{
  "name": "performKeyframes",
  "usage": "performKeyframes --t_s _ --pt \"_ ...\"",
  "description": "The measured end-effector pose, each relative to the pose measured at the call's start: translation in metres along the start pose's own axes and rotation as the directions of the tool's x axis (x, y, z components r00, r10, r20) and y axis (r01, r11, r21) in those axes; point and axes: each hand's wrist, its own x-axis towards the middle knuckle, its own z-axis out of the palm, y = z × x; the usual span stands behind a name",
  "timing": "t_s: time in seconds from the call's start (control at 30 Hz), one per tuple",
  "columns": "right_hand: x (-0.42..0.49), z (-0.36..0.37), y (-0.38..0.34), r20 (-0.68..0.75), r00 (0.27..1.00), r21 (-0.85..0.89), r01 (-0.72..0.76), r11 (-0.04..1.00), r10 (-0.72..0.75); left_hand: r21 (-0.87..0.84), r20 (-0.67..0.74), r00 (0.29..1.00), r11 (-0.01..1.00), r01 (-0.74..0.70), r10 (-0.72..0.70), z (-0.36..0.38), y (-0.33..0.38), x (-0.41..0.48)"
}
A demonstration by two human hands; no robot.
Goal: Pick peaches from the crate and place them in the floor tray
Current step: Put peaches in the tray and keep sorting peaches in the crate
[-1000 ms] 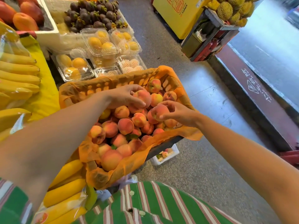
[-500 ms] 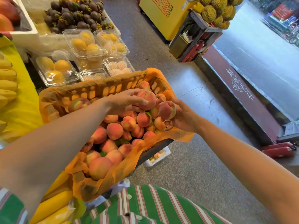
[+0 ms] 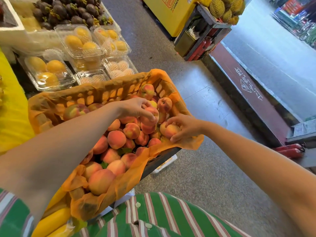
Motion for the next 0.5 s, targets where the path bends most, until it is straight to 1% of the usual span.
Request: performKeyframes --t_s 0.03,0.1,0.27,0.33,0.5 --pt "0.002 0.002 -0.003 0.005 1.0 -0.083 0.01 0.997 -0.009 0.016 -0.002 1.0 1.0 -0.003 0.003 0.001 0.0 0.002" --pt "0.008 0.007 -0.005 0.016 1.0 -0.179 0.0 0.984 0.003 0.039 -0.015 1.0 0.999 0.0 0.0 0.002 -0.001 0.005" --pt "0.021 0.02 0.001 0.007 0.999 -0.332 -0.029 0.943 0.033 0.059 -0.026 0.999 0.998 -0.019 0.02 -0.002 -0.005 0.004" --pt "0.024 0.022 0.002 0.006 0.999 -0.369 -0.03 0.929 0.035 0.046 -0.043 0.999 0.999 -0.024 0.026 -0.004 -0.007 0.003" --pt "0.029 0.019 0.002 0.006 0.999 -0.384 -0.027 0.923 0.032 0.006 -0.098 0.993 0.998 -0.062 0.062 -0.004 -0.01 0.007"
